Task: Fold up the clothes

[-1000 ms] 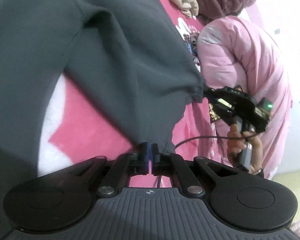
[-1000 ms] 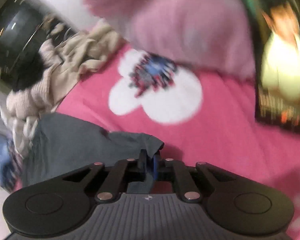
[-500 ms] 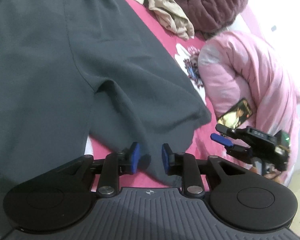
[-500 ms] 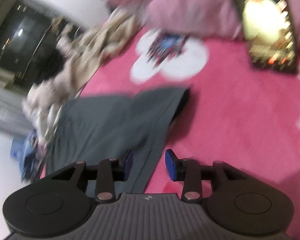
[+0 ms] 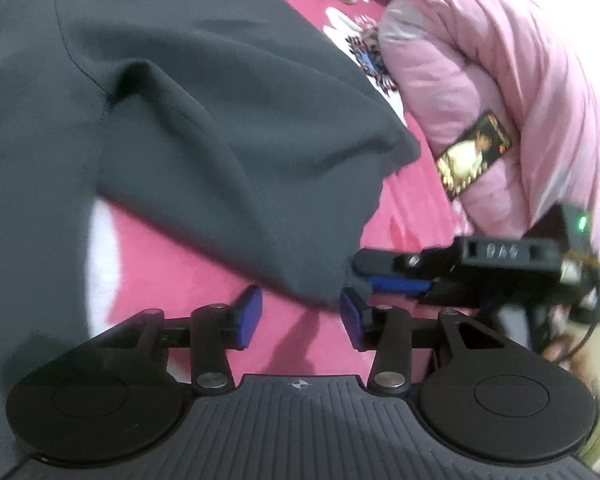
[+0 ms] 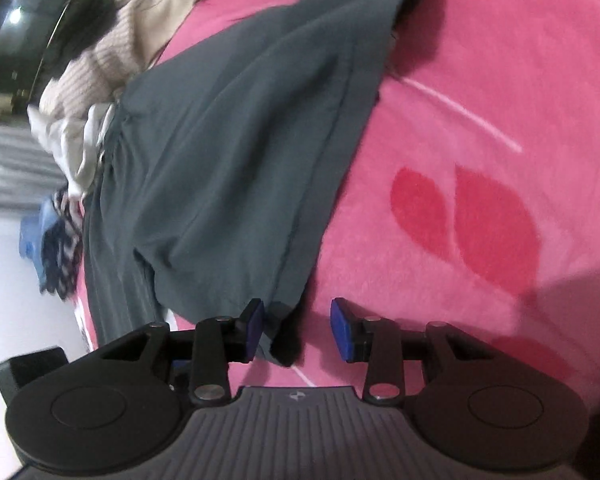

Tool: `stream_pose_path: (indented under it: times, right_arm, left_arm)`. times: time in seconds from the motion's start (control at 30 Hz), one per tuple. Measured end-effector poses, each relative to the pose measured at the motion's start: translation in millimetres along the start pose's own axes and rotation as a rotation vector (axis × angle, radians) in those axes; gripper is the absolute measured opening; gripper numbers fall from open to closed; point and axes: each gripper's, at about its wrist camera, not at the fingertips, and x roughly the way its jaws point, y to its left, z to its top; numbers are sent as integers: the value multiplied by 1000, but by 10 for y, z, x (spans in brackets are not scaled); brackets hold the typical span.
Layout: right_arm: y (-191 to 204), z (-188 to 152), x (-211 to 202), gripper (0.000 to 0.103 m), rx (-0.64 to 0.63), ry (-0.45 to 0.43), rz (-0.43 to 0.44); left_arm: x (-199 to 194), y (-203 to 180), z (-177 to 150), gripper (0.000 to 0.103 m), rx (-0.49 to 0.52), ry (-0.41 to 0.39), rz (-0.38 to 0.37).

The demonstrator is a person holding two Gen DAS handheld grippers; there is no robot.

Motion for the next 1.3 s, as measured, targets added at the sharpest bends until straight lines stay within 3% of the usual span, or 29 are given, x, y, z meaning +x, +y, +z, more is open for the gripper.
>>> stream_pose_path:
  times: [0.03, 0.07, 0.1, 0.13, 0.2, 0.33, 0.5, 0.6, 0.8, 0.93, 1.03, 1.1, 1.23, 1.3]
  right_arm:
    - [-4, -5, 19, 37, 2, -8, 11]
    - [-1, -21, 35, 31, 1, -14, 12]
    - [14, -43, 58, 13, -1, -11, 10]
    - [31, -69, 68, 6, -5, -7, 9]
    - [56, -133, 23, 5, -18, 1, 9]
    - [64, -295, 9, 5, -17, 39, -11]
    - [7, -412, 42, 5, -8, 87, -24]
    - [158, -320, -188, 15, -108, 7, -90]
    - [613, 254, -507, 20, -361, -260, -221]
    - [591, 703, -179, 23, -423, -346, -370]
    - [384, 842, -9, 22, -398, -462, -546]
    - [343, 794, -144, 23, -370, -568, -562]
    - [430, 623, -459, 25, -414, -782, -537]
    - [519, 548, -538, 33, -467, -848, -515]
  left_arm:
    - [27, 14, 16, 42, -31, -4, -9]
    - [54, 27, 31, 35, -60, -6, -14]
    - [80, 35, 38, 13, -78, -2, -3]
    - [102, 43, 45, 4, -93, 3, 8]
    - [79, 55, 37, 0, -105, 20, -3]
    - [-5, 40, -20, 0, -86, 70, -11]
    - [9, 94, -71, 0, -51, 123, 72]
    - [19, 91, -70, 0, -56, 125, 71]
    - [41, 23, -99, 0, -25, 124, 65]
    - [0, 47, -111, 3, -33, 108, 14]
    - [-31, 65, -121, 20, -39, 96, -24]
    - [-52, 77, -127, 39, -42, 88, -49]
    - [-284, 116, -68, 46, -56, -15, -142]
    - [-473, 174, -38, 53, -89, -80, -210]
